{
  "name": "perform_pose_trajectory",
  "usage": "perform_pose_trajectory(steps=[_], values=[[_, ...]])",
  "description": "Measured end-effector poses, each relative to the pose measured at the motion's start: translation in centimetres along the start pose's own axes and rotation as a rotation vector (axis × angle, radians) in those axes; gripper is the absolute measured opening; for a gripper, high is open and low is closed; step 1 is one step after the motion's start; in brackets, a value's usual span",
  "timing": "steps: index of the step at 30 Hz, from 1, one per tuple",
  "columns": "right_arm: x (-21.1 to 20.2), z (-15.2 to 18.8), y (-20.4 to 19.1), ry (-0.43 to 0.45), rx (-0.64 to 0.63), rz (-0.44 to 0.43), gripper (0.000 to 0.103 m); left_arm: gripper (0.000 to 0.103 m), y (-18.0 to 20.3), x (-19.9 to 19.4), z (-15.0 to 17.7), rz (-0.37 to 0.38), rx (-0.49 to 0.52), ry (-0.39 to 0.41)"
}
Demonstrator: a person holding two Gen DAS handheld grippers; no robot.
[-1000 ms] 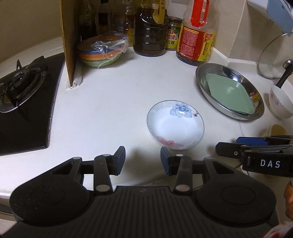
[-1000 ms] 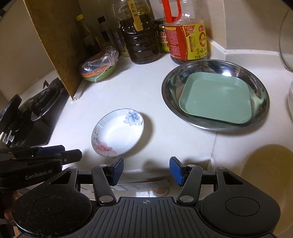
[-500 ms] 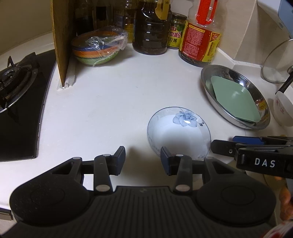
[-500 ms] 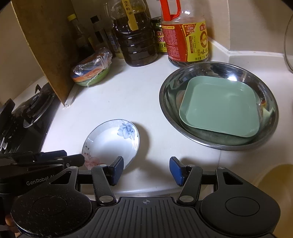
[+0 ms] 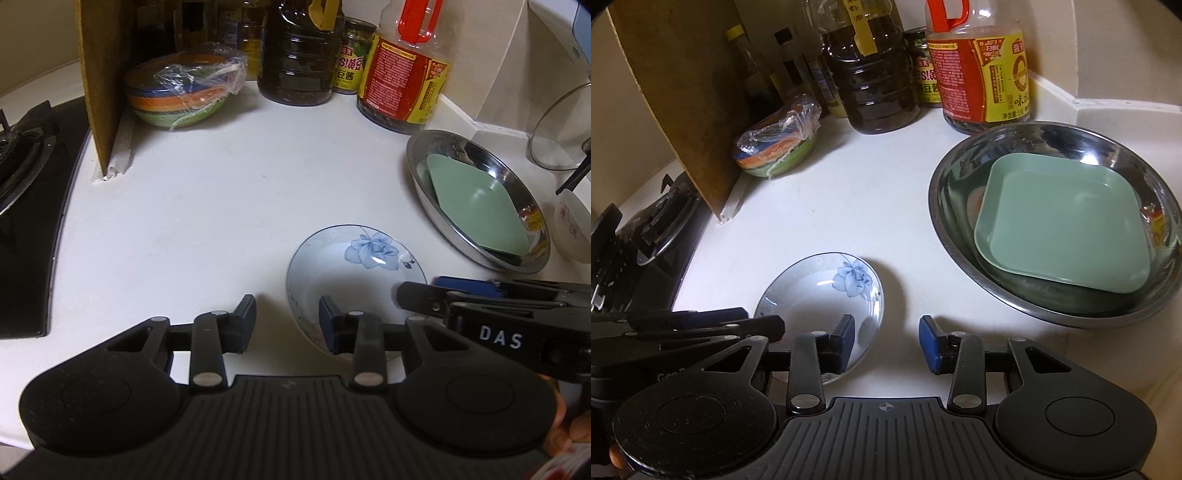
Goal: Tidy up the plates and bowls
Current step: 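Move the right tool to the small white blue-flower plate, then close the right tool on the rim of the flower plate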
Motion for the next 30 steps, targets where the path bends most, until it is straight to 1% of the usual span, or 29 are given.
perform_pose_trajectory(steps=[6,8,9,11,13,24,30], values=[[0.6,-0.2,-0.3,0.000,-0.014,-0.005,0.031,0.026,0.4,0.4,0.1,0.026,0.005,-0.012],[0.7,-0.2,-0.4,0.000,-0.016,-0.006,0.025,0.020,0.5,0.5,0.1,0.036,0.006,-0.016],[0.8,-0.2,-0.4,-0.001,-0.017,-0.006,0.024,0.019,0.5,0.6,0.1,0.039,0.006,-0.019],[0.8,-0.1,-0.5,-0.004,-0.022,-0.008,0.017,0.016,0.6,0.6,0.1,0.044,0.005,-0.017],[1.0,0.0,-0.6,-0.009,-0.021,-0.016,0.012,0.016,0.6,0.7,0.1,0.042,0.009,-0.015],[0.9,0.0,-0.8,-0.011,-0.037,-0.009,0.011,0.014,0.5,0.5,0.1,0.034,0.015,-0.008],[0.1,-0.4,-1.0,0.010,-0.048,-0.014,0.011,0.014,0.7,-0.4,-0.4,0.034,0.022,0.017]])
Point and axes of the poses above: each gripper's, at about its wrist camera, not at the fingertips, and x roughly the way its jaws point, y to its right, z to its underside, the point moved 7 cm from there along x, roughly the way its jaws point, and after that the axes turned 13 degrees about -z, right-handed, at the moved point
